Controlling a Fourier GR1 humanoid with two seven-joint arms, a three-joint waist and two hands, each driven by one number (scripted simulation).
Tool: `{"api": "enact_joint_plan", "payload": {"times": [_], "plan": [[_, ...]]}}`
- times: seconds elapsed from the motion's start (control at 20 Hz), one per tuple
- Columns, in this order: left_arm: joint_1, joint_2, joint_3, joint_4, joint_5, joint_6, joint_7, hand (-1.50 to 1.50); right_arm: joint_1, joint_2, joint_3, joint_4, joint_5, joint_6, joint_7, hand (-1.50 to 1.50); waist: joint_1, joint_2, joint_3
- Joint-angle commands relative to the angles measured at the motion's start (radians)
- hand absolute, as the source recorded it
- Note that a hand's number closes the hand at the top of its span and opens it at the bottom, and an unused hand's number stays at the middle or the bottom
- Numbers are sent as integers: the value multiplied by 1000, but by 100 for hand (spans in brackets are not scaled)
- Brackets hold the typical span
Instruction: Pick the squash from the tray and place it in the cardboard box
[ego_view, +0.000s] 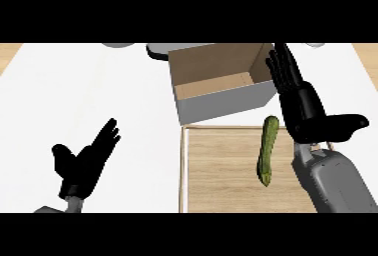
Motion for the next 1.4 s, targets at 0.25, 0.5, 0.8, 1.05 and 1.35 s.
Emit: {"api": "enact_joint_plan", "payload": {"times": [0.25,0.5,0.8,1.05,1.35], "plan": [[-47,301,200,126,-236,146,-84,0,156,-82,-64,52,-157,179,22,-150,-34,-24,50],[-62,267,174,161,-262,165,-78,0,342,-290,112,153,228,179,-246,-150,-56,-26,48],[-45,238,189,221,-261,131,-137,0,418,-296,-63,275,-16,419,-665,-150,-39,-29,47],[-90,269,217,197,-272,116,-64,0,272,-414,-65,351,205,330,-602,-150,-26,-31,45],[-92,224,178,184,-301,121,-56,0,161,-521,67,347,396,421,-441,-150,-16,-30,45]]}}
